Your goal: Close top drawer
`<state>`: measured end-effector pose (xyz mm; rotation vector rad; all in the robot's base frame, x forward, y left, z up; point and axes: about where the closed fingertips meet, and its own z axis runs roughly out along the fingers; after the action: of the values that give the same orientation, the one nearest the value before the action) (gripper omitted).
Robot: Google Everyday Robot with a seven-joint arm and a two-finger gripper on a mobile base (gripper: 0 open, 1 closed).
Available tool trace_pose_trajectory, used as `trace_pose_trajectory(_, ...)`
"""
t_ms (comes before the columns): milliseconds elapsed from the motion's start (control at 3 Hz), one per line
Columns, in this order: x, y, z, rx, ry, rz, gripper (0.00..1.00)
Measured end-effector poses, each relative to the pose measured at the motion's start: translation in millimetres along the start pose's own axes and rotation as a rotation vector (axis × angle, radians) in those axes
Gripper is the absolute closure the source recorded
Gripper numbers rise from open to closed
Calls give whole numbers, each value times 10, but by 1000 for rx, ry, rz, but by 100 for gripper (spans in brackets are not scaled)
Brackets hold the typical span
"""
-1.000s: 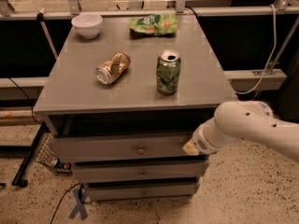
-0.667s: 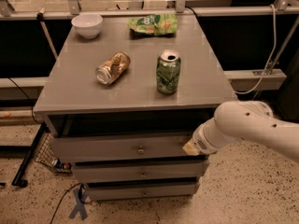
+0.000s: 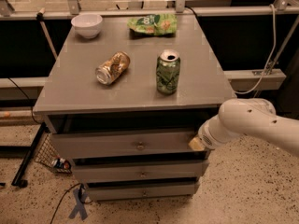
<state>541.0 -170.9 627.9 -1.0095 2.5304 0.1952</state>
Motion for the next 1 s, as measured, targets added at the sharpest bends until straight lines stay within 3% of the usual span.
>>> trace_pose_trajectory(333,20,11,-10,0,0,0,100)
trace_pose_trajectory(667,187,14,-191,26,44,34,100)
trace_pose_trajectory(1000,506,3,-473,65,103,125,100)
